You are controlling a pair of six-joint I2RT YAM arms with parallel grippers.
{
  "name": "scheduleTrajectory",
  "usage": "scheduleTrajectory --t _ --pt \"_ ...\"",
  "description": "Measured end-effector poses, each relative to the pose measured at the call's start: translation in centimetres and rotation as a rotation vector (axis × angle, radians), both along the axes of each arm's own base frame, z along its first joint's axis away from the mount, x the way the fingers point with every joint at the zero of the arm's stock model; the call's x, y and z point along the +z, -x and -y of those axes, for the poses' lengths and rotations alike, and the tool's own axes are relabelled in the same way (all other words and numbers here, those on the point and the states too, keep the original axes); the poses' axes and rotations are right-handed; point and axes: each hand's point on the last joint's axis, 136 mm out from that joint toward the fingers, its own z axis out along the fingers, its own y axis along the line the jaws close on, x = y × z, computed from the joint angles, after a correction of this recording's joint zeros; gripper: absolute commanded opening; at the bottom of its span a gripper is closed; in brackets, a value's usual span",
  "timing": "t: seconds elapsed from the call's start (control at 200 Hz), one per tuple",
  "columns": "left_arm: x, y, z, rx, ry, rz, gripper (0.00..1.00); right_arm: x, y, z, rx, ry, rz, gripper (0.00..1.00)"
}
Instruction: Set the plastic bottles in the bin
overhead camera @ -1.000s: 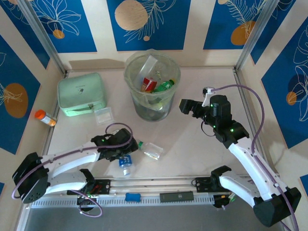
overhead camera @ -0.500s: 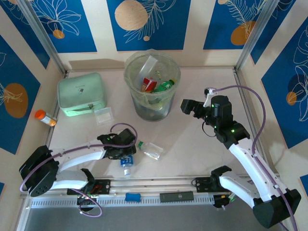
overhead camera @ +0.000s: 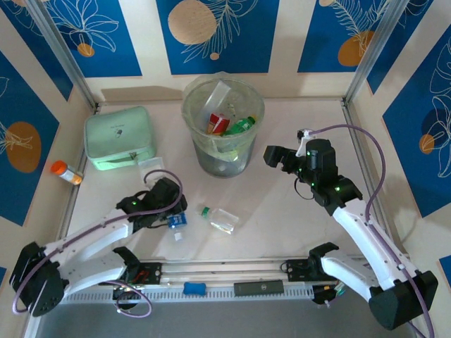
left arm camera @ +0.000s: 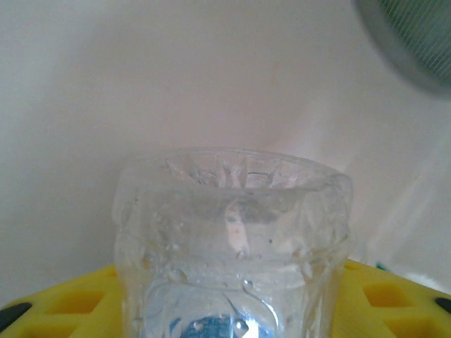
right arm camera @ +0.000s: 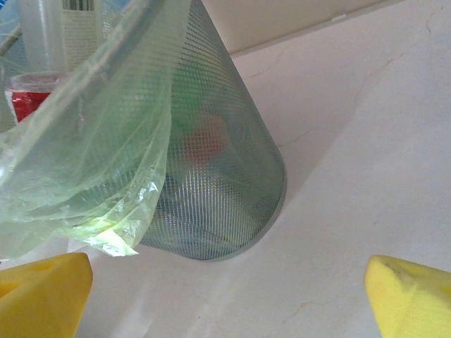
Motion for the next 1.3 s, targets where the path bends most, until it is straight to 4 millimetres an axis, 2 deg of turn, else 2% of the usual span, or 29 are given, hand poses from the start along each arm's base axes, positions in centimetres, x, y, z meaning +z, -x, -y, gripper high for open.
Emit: scheduleTrajectory --t 0.08,0.155,0.425,0.58,0.71,0.875,1.005,1.181,1.301 --pt "2.4 -1.4 -0.6 0.004 0.010 0.069 0.47 -0.2 -0.1 0.0 -0.001 -0.005 -0.003 0.99" --pt "5.4 -3.1 -0.9 -0.007 0.010 0.148 0.46 -0.3 -0.1 -0.1 -0.002 -0.008 -0.004 0.99" --pt "19.6 -8.5 0.2 -0.096 0.007 0.496 0.43 -0.7 0.0 0.0 -0.008 -0.017 -0.013 0.99" --pt "26.3 -10.7 2.0 -0.166 0.012 0.642 0.43 -1.4 0.3 0.3 -0.015 -0.019 -0.019 0.99" --pt "30.8 -12.4 3.8 -0.232 0.018 0.736 0.43 -1.6 0.6 0.6 -0.022 -0.027 -0.019 0.99" --pt "34.1 -14.2 6.0 -0.324 0.007 0.805 0.42 -2.1 0.9 0.5 -0.019 -0.041 -0.026 0.99" --pt "35.9 -16.0 7.7 -0.394 -0.014 0.850 0.42 -2.9 1.1 0.6 -0.021 -0.045 -0.048 0.99" --pt "37.5 -19.0 9.8 -0.496 -0.056 0.899 0.42 -3.0 1.2 0.6 -0.018 -0.048 -0.050 0.99" --pt "37.4 -20.7 12.2 -0.606 -0.051 0.905 0.41 -2.4 1.4 0.7 -0.019 -0.055 -0.033 0.99"
